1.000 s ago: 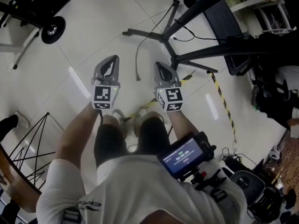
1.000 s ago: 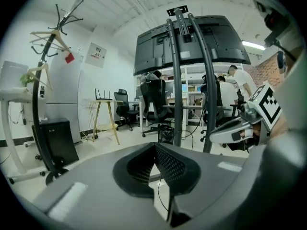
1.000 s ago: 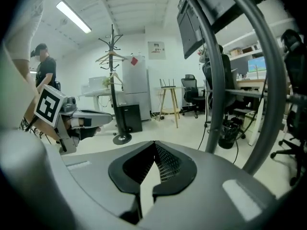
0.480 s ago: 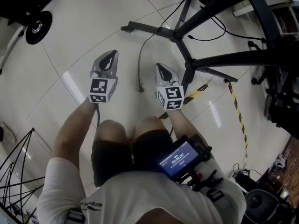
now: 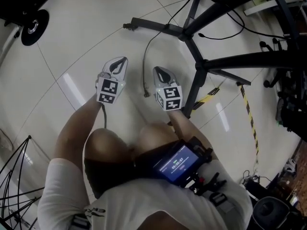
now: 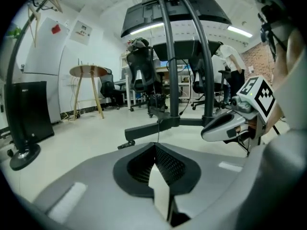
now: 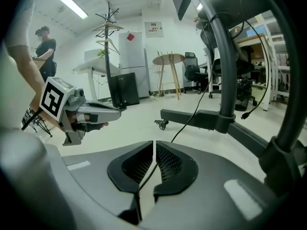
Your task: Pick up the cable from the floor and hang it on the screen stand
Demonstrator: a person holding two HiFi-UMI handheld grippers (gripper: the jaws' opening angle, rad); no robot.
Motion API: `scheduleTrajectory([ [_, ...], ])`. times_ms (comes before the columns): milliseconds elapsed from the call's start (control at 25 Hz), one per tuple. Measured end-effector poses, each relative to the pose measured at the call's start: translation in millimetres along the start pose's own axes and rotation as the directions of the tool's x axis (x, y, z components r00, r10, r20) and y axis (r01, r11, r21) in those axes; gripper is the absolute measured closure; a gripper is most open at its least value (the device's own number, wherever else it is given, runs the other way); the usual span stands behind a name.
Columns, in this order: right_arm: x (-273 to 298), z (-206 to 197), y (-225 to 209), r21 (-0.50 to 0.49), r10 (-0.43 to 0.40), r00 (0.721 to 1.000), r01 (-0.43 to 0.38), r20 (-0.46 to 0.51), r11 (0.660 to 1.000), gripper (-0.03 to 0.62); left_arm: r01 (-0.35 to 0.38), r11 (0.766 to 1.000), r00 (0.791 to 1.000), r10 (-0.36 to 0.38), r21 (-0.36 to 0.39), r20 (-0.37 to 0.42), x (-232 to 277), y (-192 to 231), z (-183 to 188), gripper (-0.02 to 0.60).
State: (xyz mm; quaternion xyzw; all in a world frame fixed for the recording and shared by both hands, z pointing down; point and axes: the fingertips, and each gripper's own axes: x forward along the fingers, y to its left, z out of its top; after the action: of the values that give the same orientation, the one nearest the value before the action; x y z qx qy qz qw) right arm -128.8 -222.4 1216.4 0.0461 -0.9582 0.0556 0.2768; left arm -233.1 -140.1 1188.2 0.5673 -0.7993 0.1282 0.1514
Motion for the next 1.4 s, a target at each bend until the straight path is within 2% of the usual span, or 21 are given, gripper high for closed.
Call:
scheduleTrajectory([
  [120,4,-25,6,-0.005,0.01,0.999,-0.01,-0.046,1.0,0.554,0.072,0.996,0.996,-0.07,0.043,-0.052,7,-21,-24,0.578],
  [200,3,-36,5,0.002,0.0,0.998,0.0,-0.064,1.0,0.554,0.152,0.984,0.985,-0.142,0.098,-0.097,12,-43,-42,0.578],
  [280,-2,-46,3,0.007,-0.01,0.997,0.011,-0.079,1.0,0.554,0.251,0.95,0.963,-0.224,0.188,-0.151,19,-69,-61,0.577],
  [360,-8,-52,0,0.003,-0.021,0.996,0.022,-0.087,1.0,0.554,0.357,0.882,0.929,-0.302,0.307,-0.214,27,-96,-79,0.574],
  [400,-11,-55,-2,0.001,-0.028,0.996,0.028,-0.089,1.0,0.554,0.409,0.837,0.908,-0.335,0.364,-0.251,31,-107,-88,0.562],
  [480,-17,-59,-5,0.005,-0.039,0.995,0.04,-0.087,0.999,0.554,0.501,0.73,0.863,-0.384,0.465,-0.327,37,-126,-105,0.515],
  [520,-20,-61,-6,0.008,-0.043,0.995,0.044,-0.086,0.999,0.554,0.541,0.668,0.84,-0.401,0.51,-0.365,38,-133,-113,0.493],
  [640,-29,-65,-8,0.014,-0.054,0.995,0.055,-0.087,0.998,0.556,0.636,0.462,0.77,-0.428,0.618,-0.472,38,-149,-133,0.439],
  [720,-35,-66,-11,0.019,-0.064,0.994,0.066,-0.085,0.998,0.557,0.67,0.346,0.735,-0.431,0.657,-0.523,36,-155,-142,0.428],
  [880,-43,-65,-15,0.026,-0.081,0.994,0.083,-0.077,0.996,0.562,0.688,0.163,0.698,-0.411,0.707,-0.586,37,-158,-154,0.425],
  [1040,-49,-62,-18,0.026,-0.093,0.993,0.095,-0.068,0.995,0.563,0.681,-0.048,0.667,-0.371,0.73,-0.646,38,-162,-168,0.426],
  [1200,-55,-61,-23,0.032,-0.112,0.992,0.114,-0.062,0.993,0.563,0.664,-0.22,0.639,-0.328,0.714,-0.696,41,-169,-177,0.426],
  [1280,-57,-60,-25,0.034,-0.119,0.991,0.121,-0.059,0.992,0.565,0.664,-0.301,0.615,-0.3,0.684,-0.729,41,-171,-181,0.437],
  [1320,-57,-60,-26,0.034,-0.122,0.991,0.124,-0.057,0.992,0.566,0.67,-0.33,0.6,-0.288,0.665,-0.747,41,-171,-182,0.437],
  [1400,-59,-59,-29,0.036,-0.129,0.99,0.131,-0.053,0.991,0.566,0.693,-0.364,0.566,-0.26,0.622,-0.783,39,-171,-185,0.454],
])
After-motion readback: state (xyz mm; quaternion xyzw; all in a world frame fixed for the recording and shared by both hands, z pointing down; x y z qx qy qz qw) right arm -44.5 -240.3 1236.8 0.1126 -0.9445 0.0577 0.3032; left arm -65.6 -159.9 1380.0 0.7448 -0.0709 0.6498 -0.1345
